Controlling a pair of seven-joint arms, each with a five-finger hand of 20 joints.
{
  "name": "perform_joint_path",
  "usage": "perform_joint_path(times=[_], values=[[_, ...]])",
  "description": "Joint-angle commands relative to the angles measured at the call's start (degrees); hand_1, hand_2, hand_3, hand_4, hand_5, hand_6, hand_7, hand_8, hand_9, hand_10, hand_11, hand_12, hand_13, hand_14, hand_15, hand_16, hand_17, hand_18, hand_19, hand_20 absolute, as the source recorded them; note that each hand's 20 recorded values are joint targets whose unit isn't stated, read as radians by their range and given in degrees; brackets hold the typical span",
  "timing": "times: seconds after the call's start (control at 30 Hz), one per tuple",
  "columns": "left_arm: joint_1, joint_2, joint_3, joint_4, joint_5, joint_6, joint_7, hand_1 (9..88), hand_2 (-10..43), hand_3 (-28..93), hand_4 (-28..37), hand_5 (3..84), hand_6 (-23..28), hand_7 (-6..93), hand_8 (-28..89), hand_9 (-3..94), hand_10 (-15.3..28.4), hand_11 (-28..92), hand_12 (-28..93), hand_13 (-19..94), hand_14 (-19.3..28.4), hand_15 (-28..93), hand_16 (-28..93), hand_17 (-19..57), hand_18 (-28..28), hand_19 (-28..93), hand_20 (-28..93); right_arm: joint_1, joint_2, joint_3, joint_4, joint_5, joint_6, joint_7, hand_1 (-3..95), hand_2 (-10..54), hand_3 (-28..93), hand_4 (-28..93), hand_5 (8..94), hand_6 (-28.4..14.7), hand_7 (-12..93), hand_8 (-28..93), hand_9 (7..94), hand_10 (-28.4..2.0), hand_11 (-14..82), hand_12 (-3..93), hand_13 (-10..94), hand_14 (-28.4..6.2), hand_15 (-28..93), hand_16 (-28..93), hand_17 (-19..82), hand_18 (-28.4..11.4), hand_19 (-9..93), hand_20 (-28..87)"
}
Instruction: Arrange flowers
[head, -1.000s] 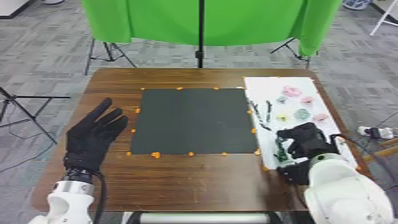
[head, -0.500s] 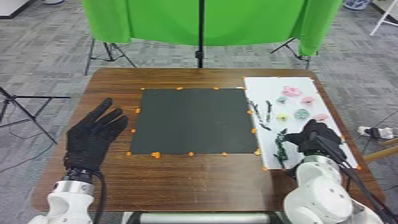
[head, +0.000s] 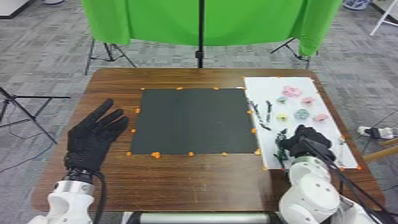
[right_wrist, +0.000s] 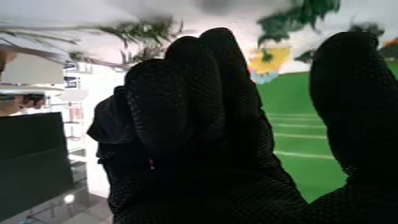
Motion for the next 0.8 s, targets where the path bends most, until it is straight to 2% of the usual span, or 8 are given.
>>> perform_joint_path(times=[0.03, 0.3, 0.37, 0.43, 0.47, 0.57, 0.8], values=[[0.51, -0.25, -0.01, -0.13, 0.01, 0.35, -0.58, 25.4, 7.4, 80, -21.3, 39.5, 9.3, 12.5, -10, 37.0, 20.1, 24, 11, 27, 27.5, 53, -8, -8.5, 28.1, 58, 4, 1.51, -0.56, -2.79, 1.29, -1.15, -1.45, -0.8, 31.8, -7.8, 74, -22, 68.5, -7.3, 21, -12, 67.6, -20.6, 58.6, 21.8, 65, -18.0, 80, 14, 34, -28.4, 93, 58], [0.51, 0.04, 0.17, -0.17, -0.11, 0.62, -0.17, 25.4, 7.4, 80, -21.3, 39.4, 9.4, 12.7, -10, 37.1, 20.2, 24, 11, 27, 27.4, 53, -8, -8.5, 28.1, 58, 4, 4.99, -1.09, -7.82, 5.49, -1.3, -3.3, -2.26, 34.4, -8.6, 74, -23, 69.6, -6.4, 23, -12, 68.3, -20.0, 59.2, 21.9, 66, -17.5, 80, 14, 34, -28.4, 93, 58], [0.66, 0.06, 0.07, -0.3, -0.06, 0.67, 0.01, 25.4, 7.4, 80, -21.2, 39.4, 9.4, 12.7, -10, 37.1, 20.2, 24, 11, 27, 27.4, 53, -8, -8.5, 28.1, 58, 4, 5.78, -0.57, -9.91, 6.5, -2.64, -2.85, -3.44, 37.7, -9.0, 75, -24, 72.8, -5.1, 26, -12, 70.5, -18.6, 59.7, 22.0, 67, -16.6, 80, 14, 35, -28.1, 93, 58], [0.55, 0.02, 0.02, -0.31, -0.09, 0.73, -0.04, 25.4, 7.4, 79, -21.3, 39.5, 9.4, 12.8, -10, 37.1, 20.3, 24, 11, 27, 27.4, 53, -8, -8.5, 28.1, 58, 4, 6.31, -0.57, -11.06, 7.0, -3.04, -3.73, -4.06, 44.0, -9.4, 72, -27, 76.7, -4.9, 29, 1, 73.1, -16.7, 60.0, 22.4, 70, -15.0, 79, 15, 37, -27.1, 93, 58], [0.44, -0.2, -0.09, -0.28, 0.11, 0.6, -0.47, 25.5, 7.4, 79, -21.3, 39.5, 9.4, 12.8, -10, 37.1, 20.3, 24, 11, 27, 27.4, 53, -8, -8.5, 28.1, 58, 4, 6.26, -0.54, -11.39, 6.85, -2.7, -3.93, -4.21, 46.0, -9.5, 71, -27, 77.5, -4.9, 31, 2, 74.0, -16.1, 60.1, 22.5, 71, -14.6, 79, 16, 38, -26.9, 93, 59], [0.41, -0.01, -0.22, -0.32, 0.02, 0.79, -0.25, 25.5, 7.5, 79, -21.3, 39.4, 9.4, 12.8, -10, 37.1, 20.3, 24, 11, 27, 27.4, 53, -8, -8.5, 28.1, 58, 4, 6.82, -0.35, -13.02, 7.09, -4.31, -5.01, -5.49, 51.3, -9.5, 68, -28, 81.4, -4.0, 34, 5, 77.9, -14.2, 60.6, 22.9, 73, -13.4, 78, 16, 39, -26.2, 93, 59], [0.75, 0.23, -0.48, -0.54, -0.21, 1.08, 0.07, 25.5, 7.4, 79, -21.2, 39.5, 9.4, 12.9, -10, 37.2, 20.4, 24, 11, 27, 27.5, 53, -8, -8.5, 28.1, 58, 4, 6.61, 1.96, -14.65, 7.28, -8.55, 3.46, -5.66, 54.6, -9.5, 71, -28, 86.2, -3.8, 32, 8, 82.3, -13.0, 60.5, 23.5, 77, -12.4, 78, 19, 41, -25.9, 93, 62]])
